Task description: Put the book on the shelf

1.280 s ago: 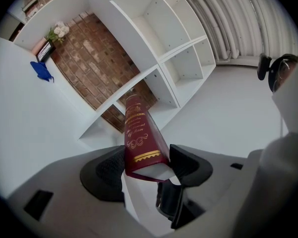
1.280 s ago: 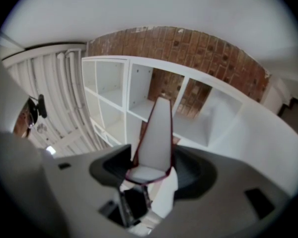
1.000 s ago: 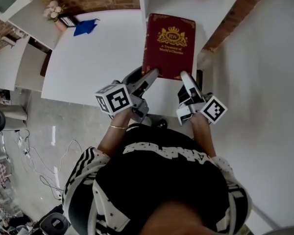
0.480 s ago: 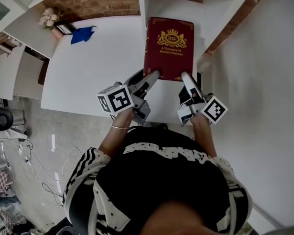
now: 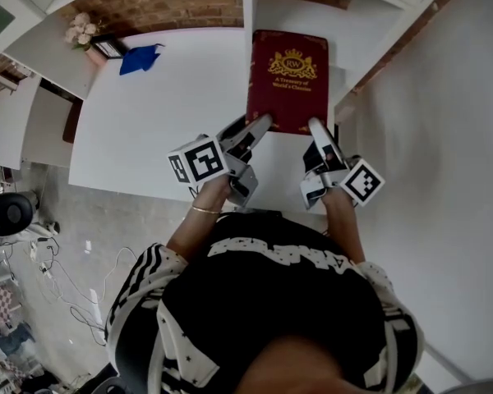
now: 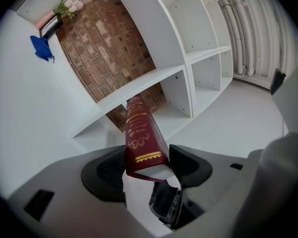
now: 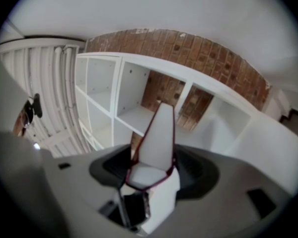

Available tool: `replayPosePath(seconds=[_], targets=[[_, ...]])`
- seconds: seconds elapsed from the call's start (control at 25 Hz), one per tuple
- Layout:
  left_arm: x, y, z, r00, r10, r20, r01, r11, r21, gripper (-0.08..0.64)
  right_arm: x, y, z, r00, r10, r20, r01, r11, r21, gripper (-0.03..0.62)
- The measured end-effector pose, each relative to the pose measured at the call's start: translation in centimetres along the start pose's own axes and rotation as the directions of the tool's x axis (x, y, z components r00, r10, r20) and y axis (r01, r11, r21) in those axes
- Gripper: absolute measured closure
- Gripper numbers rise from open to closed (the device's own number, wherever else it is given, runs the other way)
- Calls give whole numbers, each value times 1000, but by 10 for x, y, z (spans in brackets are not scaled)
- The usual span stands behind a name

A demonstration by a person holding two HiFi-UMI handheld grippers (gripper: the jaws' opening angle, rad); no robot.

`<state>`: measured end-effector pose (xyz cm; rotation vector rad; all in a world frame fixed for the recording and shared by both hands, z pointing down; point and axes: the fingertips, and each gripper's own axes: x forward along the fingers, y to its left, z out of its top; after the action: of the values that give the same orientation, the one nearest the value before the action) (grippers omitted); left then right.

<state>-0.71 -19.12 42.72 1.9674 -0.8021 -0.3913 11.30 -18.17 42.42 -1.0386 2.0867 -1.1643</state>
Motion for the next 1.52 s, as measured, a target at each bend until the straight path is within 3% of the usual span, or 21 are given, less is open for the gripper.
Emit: replayPosePath(seconds=[0.44,0.6,0.72,0.88,0.96,1.04,1.52], targets=[[19,-5,16,998,-9,60,10,1000,-18,272,10,3,21,999,46,-21,-48,993,-103,304],[21,-6,23,998,-12,69,13,1000,-19,272,1,9,32,999,49,20,-45,984,-170,304],[20,-6,26,998,-13,67,14,1000,-19,272,-7,16,36,999,33,41,-19,955,-297,312],[20,-6,29,998,-16,66,17,1000,-26,272,-10,29,30,999,41,5,-34,889,-457,429],[22,-7,31,997,-18,70,20,999,-29,272,-6,33,27,999,46,-19,-49,864,-501,453],[24,-7,34,997,-19,78,22,999,-33,272,-1,34,27,999,40,-27,-48,856,-515,454],[32,-8,43,997,-17,75,20,999,-38,272,8,33,36,1000,30,-9,-30,869,-495,459]])
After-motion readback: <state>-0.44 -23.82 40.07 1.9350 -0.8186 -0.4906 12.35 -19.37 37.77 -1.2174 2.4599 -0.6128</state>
